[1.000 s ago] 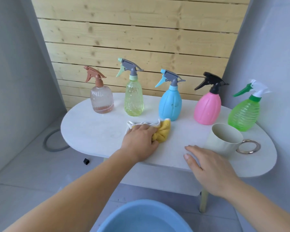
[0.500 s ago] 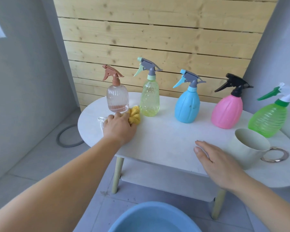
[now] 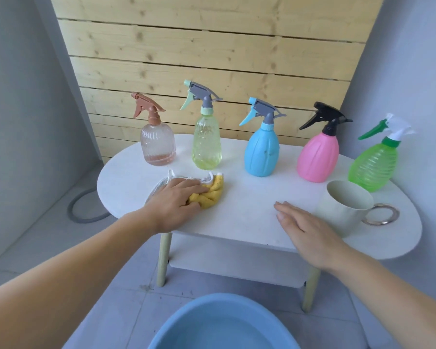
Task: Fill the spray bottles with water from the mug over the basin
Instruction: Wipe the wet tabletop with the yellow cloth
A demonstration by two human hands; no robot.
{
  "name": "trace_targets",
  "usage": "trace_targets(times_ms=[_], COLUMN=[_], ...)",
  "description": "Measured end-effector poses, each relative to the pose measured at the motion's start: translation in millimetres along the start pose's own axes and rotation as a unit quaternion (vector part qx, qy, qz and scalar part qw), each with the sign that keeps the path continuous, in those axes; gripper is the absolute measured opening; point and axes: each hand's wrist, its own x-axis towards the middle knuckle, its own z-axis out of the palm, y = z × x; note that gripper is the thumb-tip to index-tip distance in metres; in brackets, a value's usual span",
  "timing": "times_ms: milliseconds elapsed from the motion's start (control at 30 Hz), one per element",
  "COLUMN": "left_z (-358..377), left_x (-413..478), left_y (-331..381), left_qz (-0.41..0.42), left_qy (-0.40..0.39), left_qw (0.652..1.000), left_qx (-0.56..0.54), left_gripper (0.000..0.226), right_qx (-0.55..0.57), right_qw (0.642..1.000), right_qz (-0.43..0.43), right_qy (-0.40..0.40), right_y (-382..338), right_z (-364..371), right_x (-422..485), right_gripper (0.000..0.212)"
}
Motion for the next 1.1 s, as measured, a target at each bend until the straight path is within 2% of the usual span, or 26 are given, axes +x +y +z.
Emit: trace_targets(times_ms=[167, 333, 433, 533, 600, 700, 800, 867, 967, 1033, 1100], left_z=[19, 41, 61, 76, 76, 71, 72, 75, 80, 82, 85], left_x=[-23, -29, -17, 0, 9, 13, 9, 9, 11, 12, 14], left_y=[36, 91, 122, 150, 160, 147, 130, 129, 135, 139, 144], left_qz=[0.015, 0.002, -0.005, 0.004, 0.041, 0.104, 0.104, 0.092, 0.094, 0.092, 0.089], left_qy=[-0.016, -0.006, 0.000, 0.001, 0.005, 0.006, 0.003, -0.001, -0.011, -0.012, -0.011], left_qw=[0.999, 1.000, 1.000, 0.999, 0.999, 0.995, 0.993, 0.994, 0.993, 0.993, 0.994], left_qx=[-0.045, 0.012, 0.030, 0.042, 0.024, 0.008, 0.054, 0.058, 0.066, 0.068, 0.065], left_gripper=[0.083, 0.051, 0.047, 0.054, 0.058, 0.061, 0.079, 0.085, 0.091, 0.092, 0.093], right_qx=[0.114, 0.052, 0.067, 0.135, 0.167, 0.187, 0.100, 0.029, 0.014, 0.084, 0.173], right_qw=[0.993, 0.998, 0.997, 0.989, 0.981, 0.959, 0.934, 0.921, 0.929, 0.939, 0.938], right_qz=[0.015, 0.032, 0.029, 0.035, 0.026, -0.009, -0.030, -0.017, 0.064, 0.132, 0.174], right_qy=[0.028, 0.028, 0.035, 0.055, 0.096, 0.212, 0.343, 0.389, 0.365, 0.308, 0.245], right_y=[-2, -2, 4, 10, 13, 16, 22, 35, 62, 71, 79], right_z=[-9, -17, -21, -29, -37, -55, -77, -85, -89, -94, -95], right_x=[-14, -34, -40, -45, -46, -48, -49, -45, -39, -39, -41], right_gripper=[0.047, 0.036, 0.041, 0.046, 0.044, 0.032, 0.023, 0.024, 0.034, 0.040, 0.037])
